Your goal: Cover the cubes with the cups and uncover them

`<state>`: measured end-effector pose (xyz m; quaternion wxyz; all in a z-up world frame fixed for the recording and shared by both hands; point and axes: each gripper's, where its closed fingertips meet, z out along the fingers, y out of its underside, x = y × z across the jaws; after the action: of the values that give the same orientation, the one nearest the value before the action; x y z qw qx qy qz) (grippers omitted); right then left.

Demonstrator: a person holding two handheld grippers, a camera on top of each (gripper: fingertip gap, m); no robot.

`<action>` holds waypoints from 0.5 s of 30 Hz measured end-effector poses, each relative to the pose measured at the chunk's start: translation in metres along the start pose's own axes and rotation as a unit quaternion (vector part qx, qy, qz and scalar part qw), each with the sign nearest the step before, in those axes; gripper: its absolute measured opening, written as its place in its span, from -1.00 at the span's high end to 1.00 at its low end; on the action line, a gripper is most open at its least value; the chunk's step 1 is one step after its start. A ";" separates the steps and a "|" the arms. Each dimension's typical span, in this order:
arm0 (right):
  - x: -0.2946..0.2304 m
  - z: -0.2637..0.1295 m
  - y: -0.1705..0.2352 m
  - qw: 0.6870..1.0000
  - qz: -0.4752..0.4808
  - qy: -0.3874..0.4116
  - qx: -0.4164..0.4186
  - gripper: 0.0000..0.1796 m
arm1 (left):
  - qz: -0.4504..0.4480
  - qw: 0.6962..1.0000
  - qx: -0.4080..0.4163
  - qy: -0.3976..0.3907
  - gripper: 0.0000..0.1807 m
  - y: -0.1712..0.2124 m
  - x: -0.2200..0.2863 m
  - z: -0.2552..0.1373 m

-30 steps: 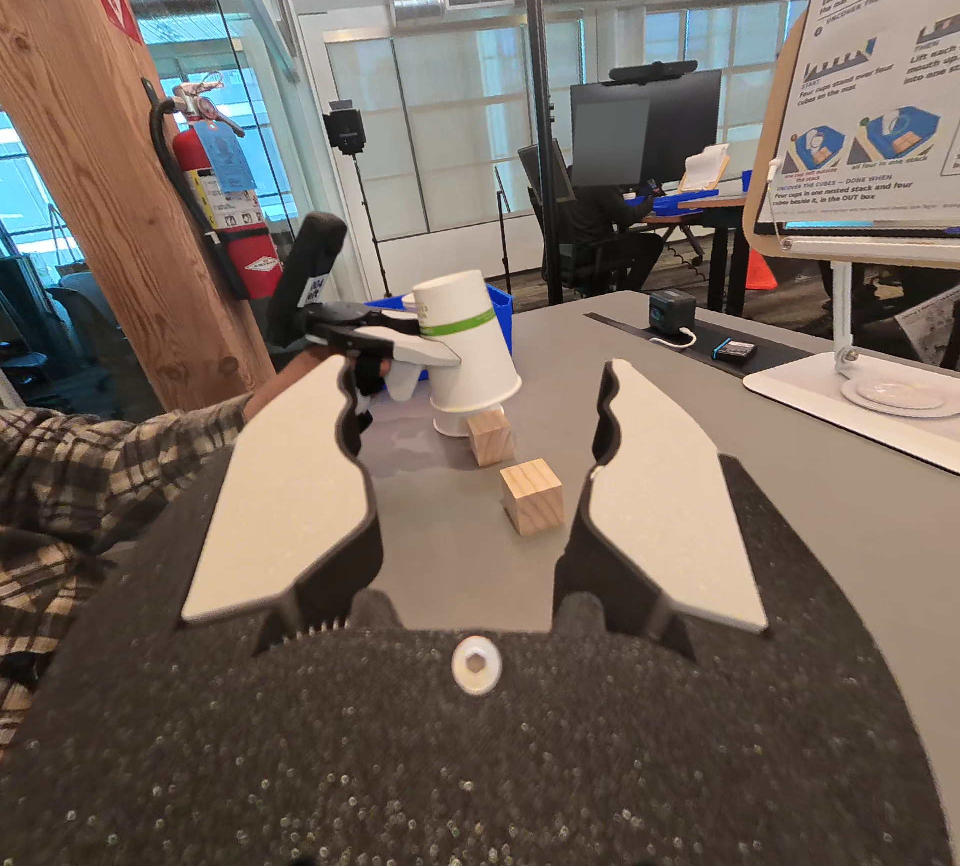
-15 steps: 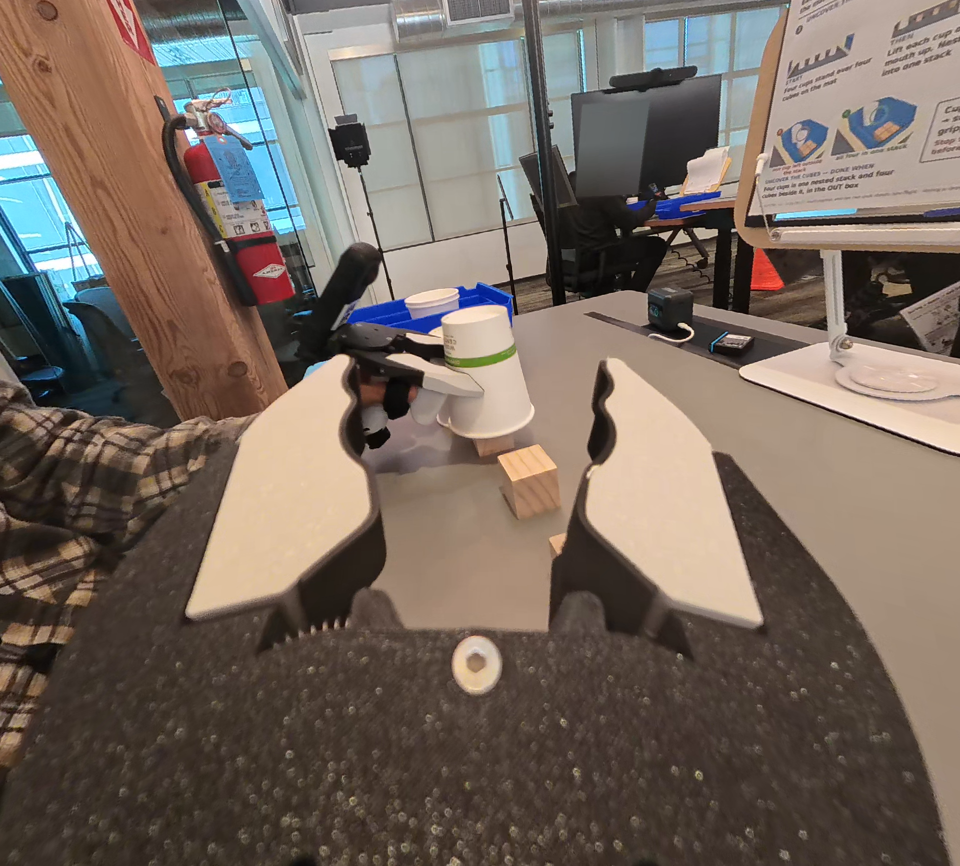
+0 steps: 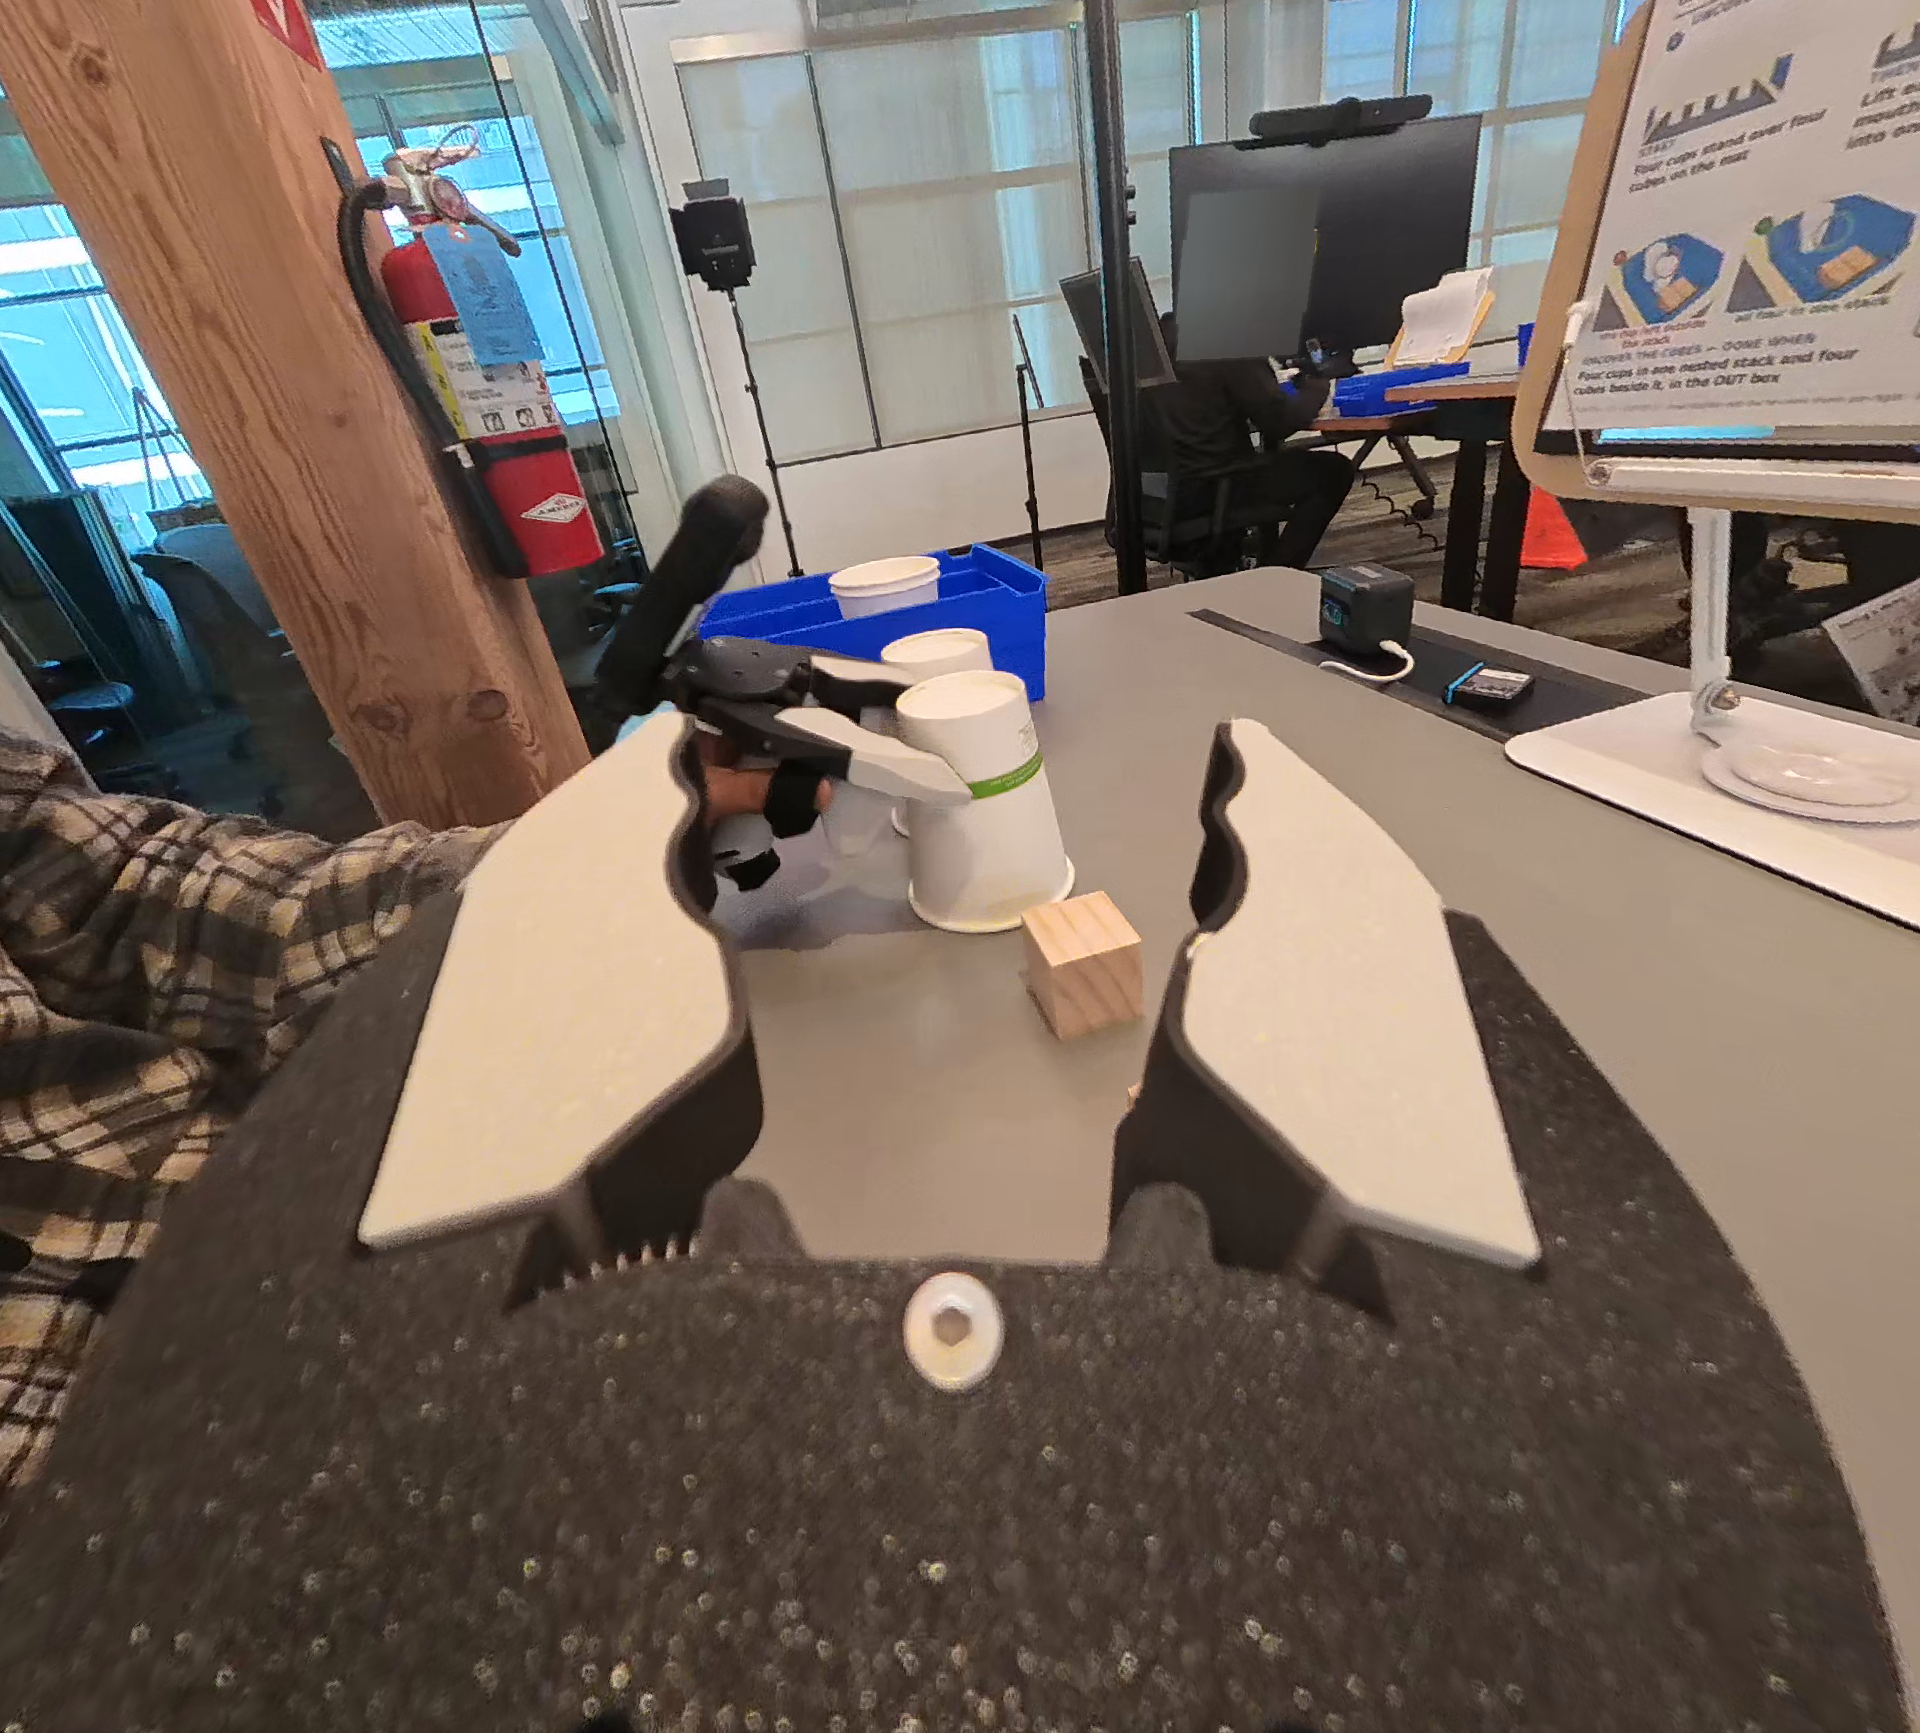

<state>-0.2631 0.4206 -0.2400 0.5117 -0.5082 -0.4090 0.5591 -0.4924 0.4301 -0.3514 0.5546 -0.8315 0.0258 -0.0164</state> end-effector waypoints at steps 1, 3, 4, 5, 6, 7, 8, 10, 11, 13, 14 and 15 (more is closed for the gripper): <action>-0.001 0.000 -0.001 1.000 -0.001 -0.001 0.000 0.00 | 0.000 1.000 0.009 -0.001 -0.06 -0.005 0.001 -0.005; -0.002 0.001 -0.002 1.000 -0.005 -0.001 0.000 -0.01 | -0.003 0.999 0.033 0.002 -0.10 -0.020 0.004 -0.019; -0.003 0.002 -0.003 1.000 -0.006 -0.001 0.000 -0.01 | -0.003 0.999 0.048 0.009 -0.10 -0.030 0.006 -0.028; -0.003 0.002 -0.004 1.000 -0.007 -0.001 0.001 -0.01 | -0.001 0.998 0.063 0.013 -0.10 -0.043 0.007 -0.038; -0.004 0.002 -0.004 1.000 -0.007 -0.002 0.002 -0.01 | 0.006 0.997 0.078 0.016 -0.09 -0.057 0.006 -0.049; -0.004 0.002 -0.004 1.000 -0.006 -0.002 0.002 -0.01 | 0.015 0.995 0.098 0.019 -0.09 -0.074 0.003 -0.063; -0.005 0.002 -0.003 1.000 -0.006 -0.003 0.002 -0.01 | 0.025 0.992 0.120 0.017 -0.07 -0.092 -0.004 -0.079; -0.005 0.001 -0.001 1.000 -0.006 -0.002 -0.002 -0.01 | 0.046 0.985 0.163 0.010 -0.01 -0.128 -0.026 -0.114; -0.005 0.000 0.001 1.000 -0.005 -0.001 -0.004 -0.01 | 0.054 0.983 0.176 0.011 0.02 -0.143 -0.039 -0.130; -0.006 -0.002 0.002 1.000 -0.001 -0.003 -0.005 -0.01 | 0.078 0.981 0.175 0.011 0.11 -0.164 -0.072 -0.155; -0.006 -0.003 0.003 1.000 0.000 -0.004 -0.005 -0.01 | 0.096 0.982 0.164 -0.002 0.14 -0.171 -0.094 -0.163; -0.006 -0.004 0.004 1.000 -0.001 -0.003 -0.006 -0.01 | 0.117 0.982 0.145 -0.020 0.15 -0.175 -0.119 -0.168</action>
<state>-0.2604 0.4135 -0.2431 0.5076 -0.5092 -0.4144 0.5580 -0.6165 0.3497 -0.1248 0.6679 -0.7337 0.1086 0.0618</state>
